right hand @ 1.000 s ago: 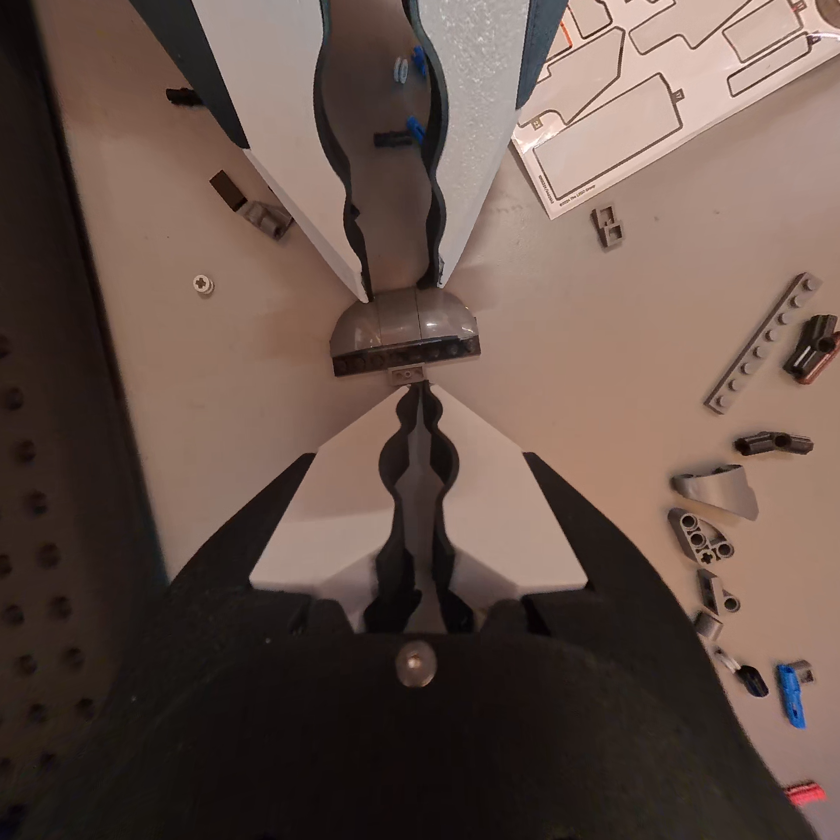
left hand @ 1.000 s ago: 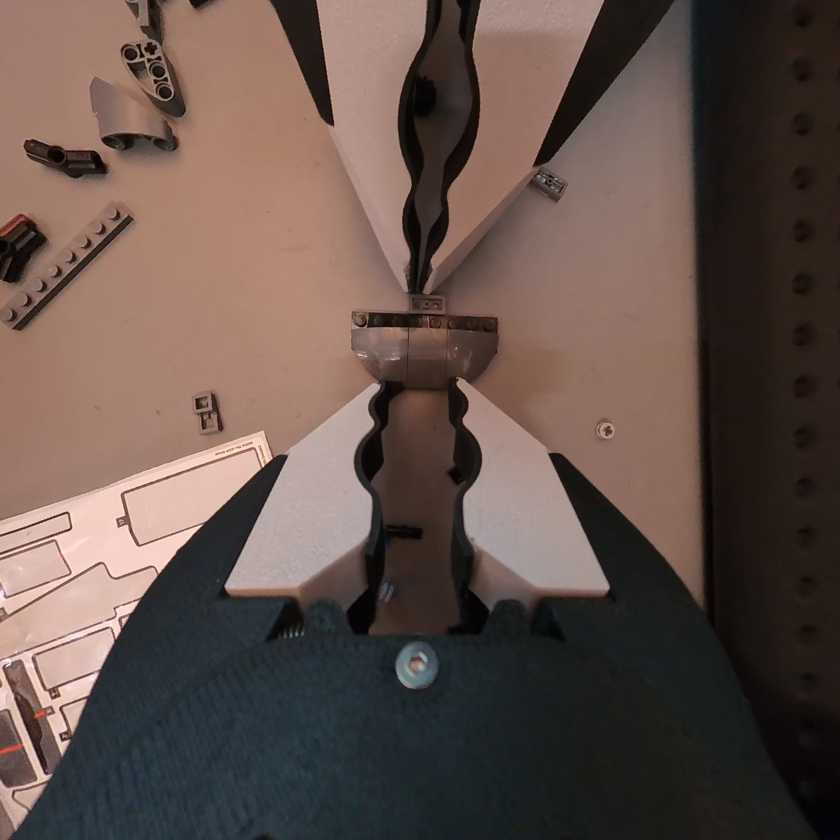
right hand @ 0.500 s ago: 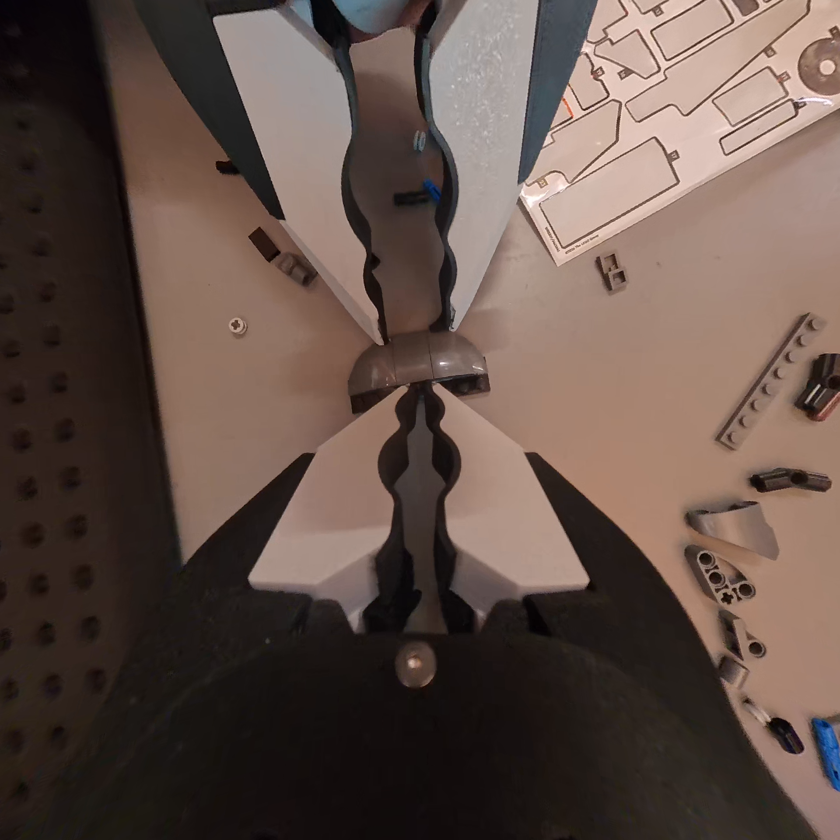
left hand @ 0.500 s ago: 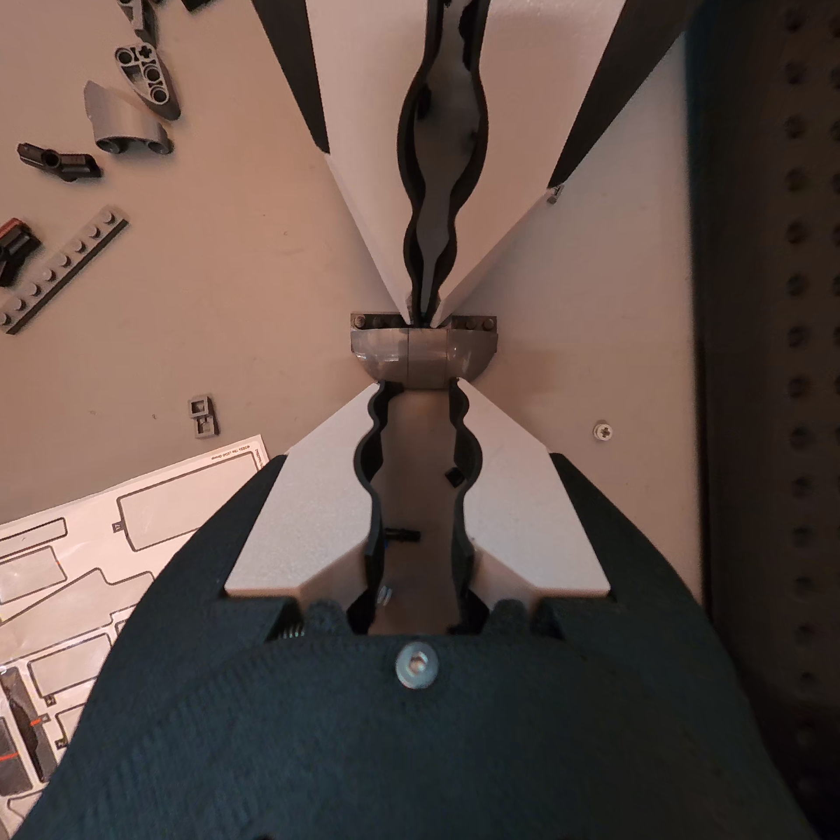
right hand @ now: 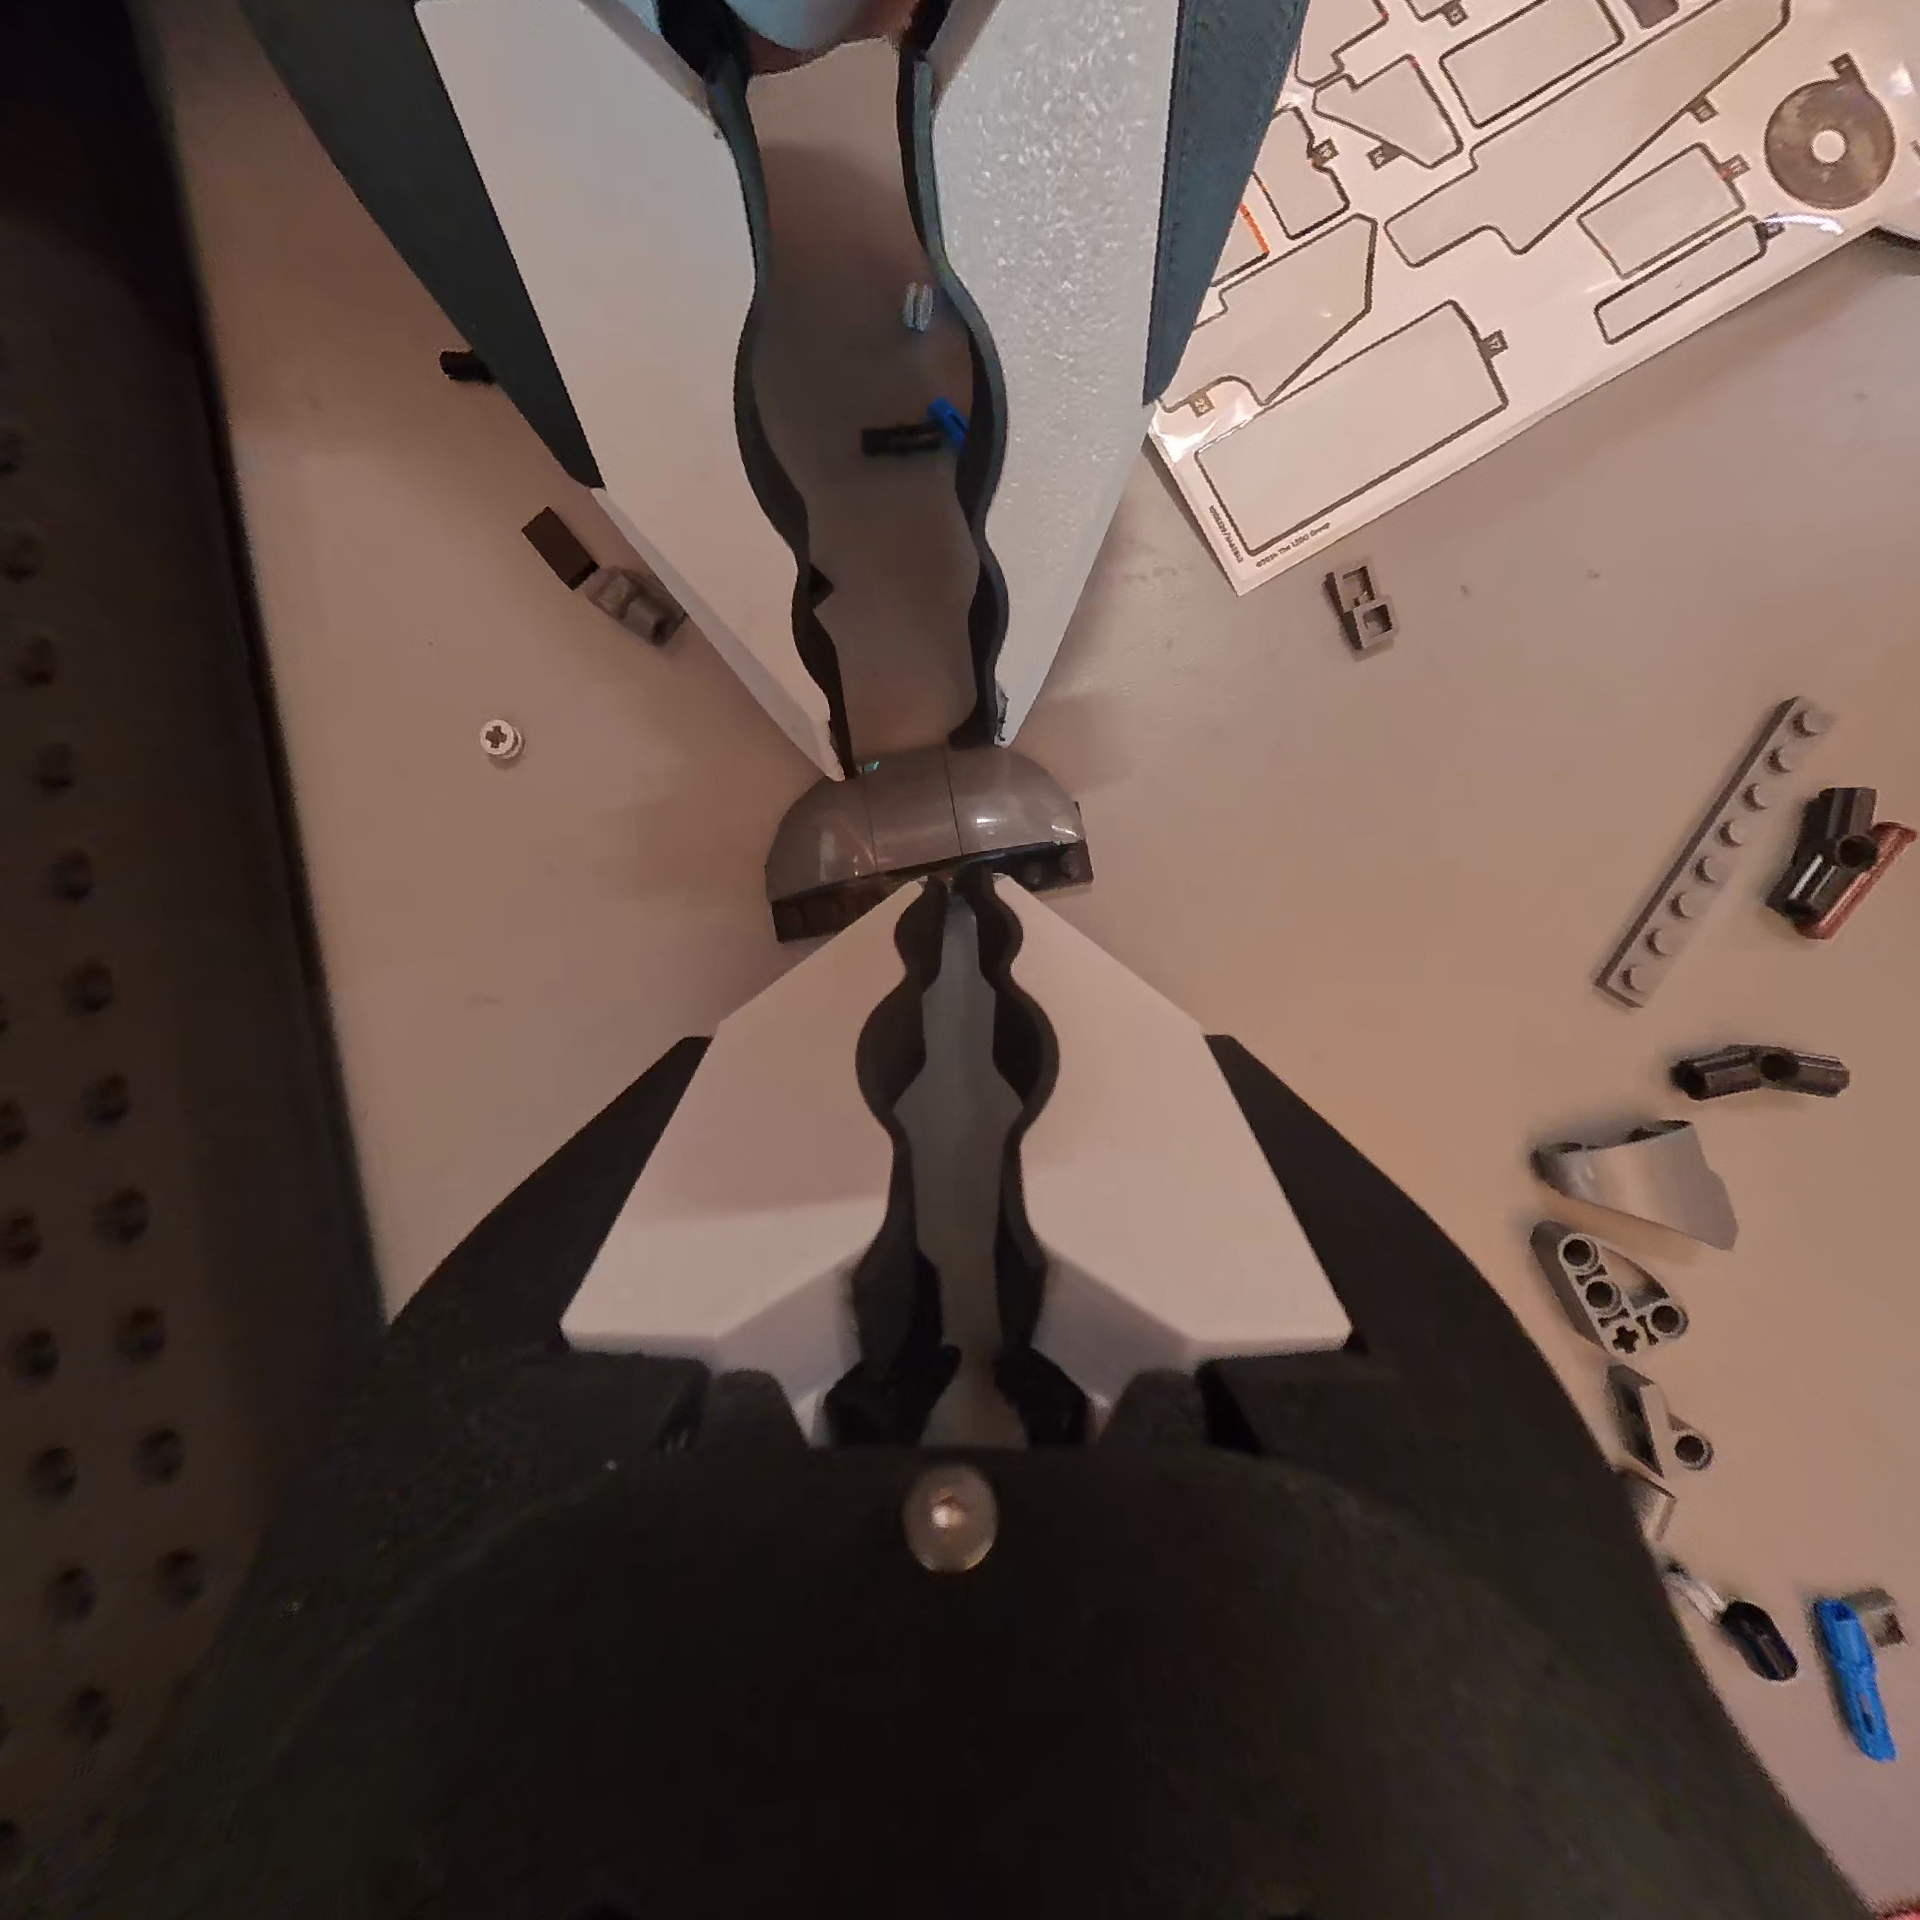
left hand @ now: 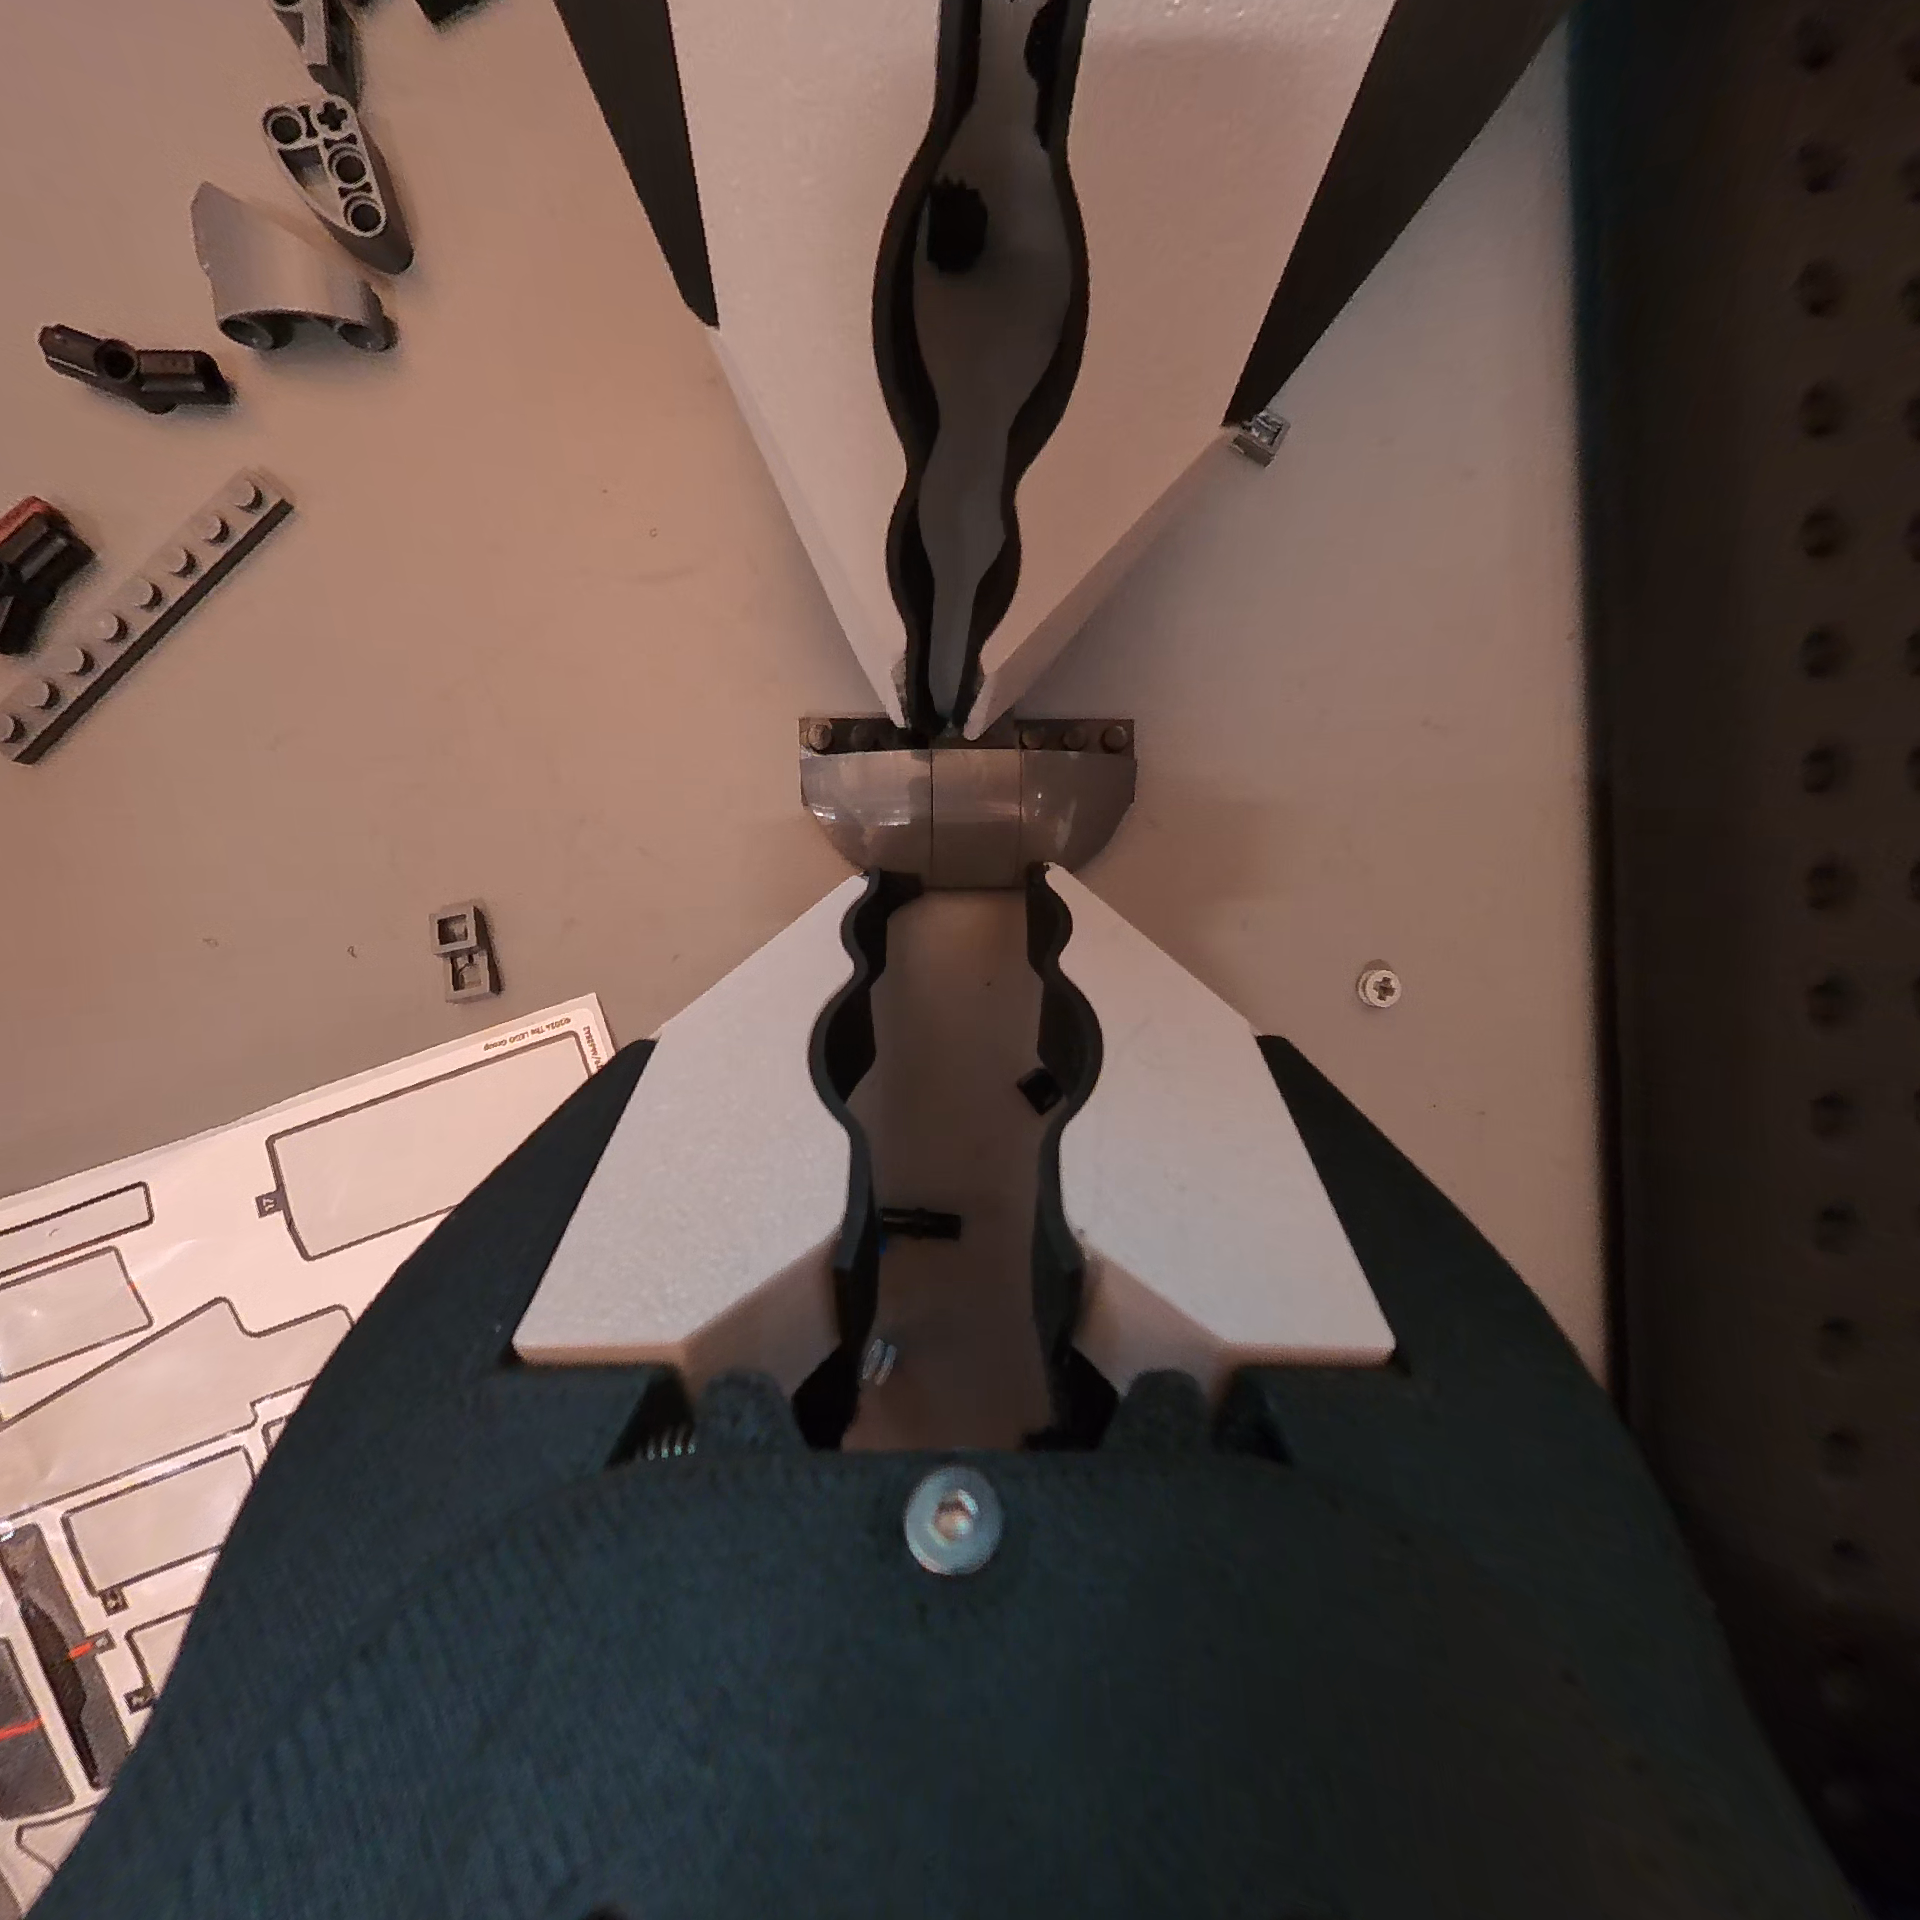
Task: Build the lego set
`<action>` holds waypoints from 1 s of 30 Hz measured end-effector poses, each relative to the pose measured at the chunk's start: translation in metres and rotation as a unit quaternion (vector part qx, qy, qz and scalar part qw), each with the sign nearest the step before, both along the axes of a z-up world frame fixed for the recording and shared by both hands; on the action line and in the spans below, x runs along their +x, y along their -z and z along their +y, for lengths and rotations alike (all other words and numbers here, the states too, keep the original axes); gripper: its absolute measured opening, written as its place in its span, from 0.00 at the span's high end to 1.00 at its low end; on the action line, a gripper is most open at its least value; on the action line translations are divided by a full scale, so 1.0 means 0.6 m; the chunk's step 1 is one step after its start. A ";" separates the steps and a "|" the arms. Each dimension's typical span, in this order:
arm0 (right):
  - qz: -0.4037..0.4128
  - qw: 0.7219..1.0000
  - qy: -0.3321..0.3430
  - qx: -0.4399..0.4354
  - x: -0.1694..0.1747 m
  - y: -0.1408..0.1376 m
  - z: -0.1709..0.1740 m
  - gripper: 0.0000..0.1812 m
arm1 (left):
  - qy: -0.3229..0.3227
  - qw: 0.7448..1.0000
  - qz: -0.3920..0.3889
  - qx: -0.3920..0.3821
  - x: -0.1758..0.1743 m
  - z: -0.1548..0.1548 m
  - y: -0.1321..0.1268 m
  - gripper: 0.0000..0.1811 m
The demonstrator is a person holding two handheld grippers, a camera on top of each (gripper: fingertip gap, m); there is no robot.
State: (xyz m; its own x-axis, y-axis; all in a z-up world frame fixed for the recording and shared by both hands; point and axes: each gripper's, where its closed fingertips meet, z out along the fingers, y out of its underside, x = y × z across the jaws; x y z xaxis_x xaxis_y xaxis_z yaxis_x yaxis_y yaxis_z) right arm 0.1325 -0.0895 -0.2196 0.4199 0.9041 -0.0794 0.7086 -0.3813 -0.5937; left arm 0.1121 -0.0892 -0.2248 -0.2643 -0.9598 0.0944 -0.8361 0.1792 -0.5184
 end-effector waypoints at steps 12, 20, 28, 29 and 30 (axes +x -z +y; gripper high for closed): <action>-0.010 1.000 -0.006 0.004 -0.004 0.000 -0.002 1.00 | 0.000 1.000 0.005 -0.001 -0.003 0.000 0.000 0.86; -0.035 0.999 -0.012 0.013 -0.009 0.002 -0.002 1.00 | 0.001 1.000 0.014 -0.002 -0.006 -0.001 0.001 0.87; -0.014 1.000 -0.005 -0.003 -0.012 0.003 -0.001 0.99 | 0.002 1.000 0.010 -0.006 -0.008 0.000 0.001 0.87; -0.010 1.000 -0.006 -0.001 -0.011 0.002 -0.001 0.99 | 0.002 1.000 0.007 -0.007 -0.007 0.000 0.001 0.87; -0.006 1.000 -0.006 -0.002 -0.010 0.002 -0.001 1.00 | 0.002 1.000 0.005 -0.006 -0.006 0.000 0.001 0.87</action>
